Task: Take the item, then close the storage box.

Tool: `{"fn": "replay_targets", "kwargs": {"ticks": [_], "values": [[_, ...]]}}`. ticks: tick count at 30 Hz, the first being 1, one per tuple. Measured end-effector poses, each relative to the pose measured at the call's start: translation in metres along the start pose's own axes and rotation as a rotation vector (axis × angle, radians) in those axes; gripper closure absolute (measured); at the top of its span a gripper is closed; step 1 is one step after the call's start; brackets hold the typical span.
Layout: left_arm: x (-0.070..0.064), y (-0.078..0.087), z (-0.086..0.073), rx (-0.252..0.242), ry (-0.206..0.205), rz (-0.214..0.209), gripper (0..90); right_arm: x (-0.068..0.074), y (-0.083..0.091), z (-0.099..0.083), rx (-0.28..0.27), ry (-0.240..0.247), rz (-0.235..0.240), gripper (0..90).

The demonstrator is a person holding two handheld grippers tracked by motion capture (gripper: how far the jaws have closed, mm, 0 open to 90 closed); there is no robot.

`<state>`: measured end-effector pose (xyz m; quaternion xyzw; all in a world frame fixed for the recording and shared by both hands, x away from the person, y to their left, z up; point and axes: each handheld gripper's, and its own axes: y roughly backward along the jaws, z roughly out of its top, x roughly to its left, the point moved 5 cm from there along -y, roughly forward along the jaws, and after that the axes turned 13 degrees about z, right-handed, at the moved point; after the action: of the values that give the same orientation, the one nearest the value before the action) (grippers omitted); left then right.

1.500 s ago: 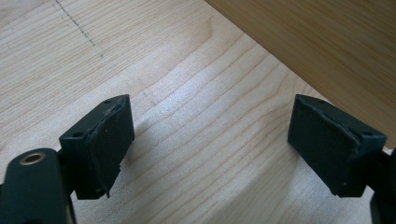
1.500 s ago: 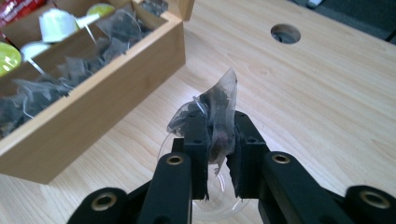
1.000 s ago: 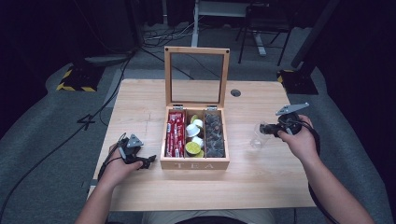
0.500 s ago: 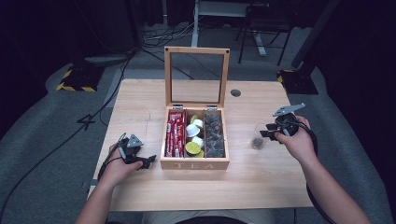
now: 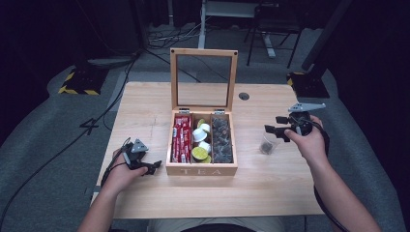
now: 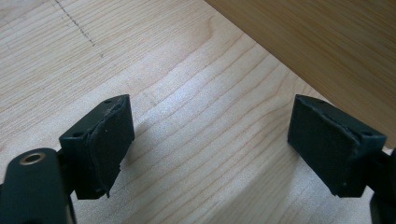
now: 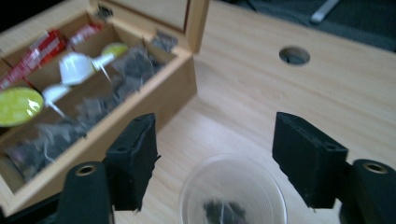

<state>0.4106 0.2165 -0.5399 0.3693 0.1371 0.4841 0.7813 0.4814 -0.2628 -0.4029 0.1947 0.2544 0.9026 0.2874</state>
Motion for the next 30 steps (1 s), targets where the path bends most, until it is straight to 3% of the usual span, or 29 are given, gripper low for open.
{"fn": "replay_targets", "kwargs": {"ticks": [2,6,16,30], "values": [[0.000,0.000,0.000,0.000,0.000,0.001,15.1,0.001,0.000,0.005,-0.050,-0.003,0.011,28.1],[0.000,0.000,0.000,-0.001,0.006,-0.001,15.0,0.004,-0.001,0.012,-0.100,-0.004,0.032,27.2],[0.000,0.000,0.000,0.002,-0.001,0.004,15.1,0.008,-0.006,0.037,-0.130,0.034,0.032,26.2],[-0.001,-0.001,0.001,0.002,0.012,0.003,14.7,0.007,-0.022,0.095,-0.151,0.114,0.035,27.4]]}}
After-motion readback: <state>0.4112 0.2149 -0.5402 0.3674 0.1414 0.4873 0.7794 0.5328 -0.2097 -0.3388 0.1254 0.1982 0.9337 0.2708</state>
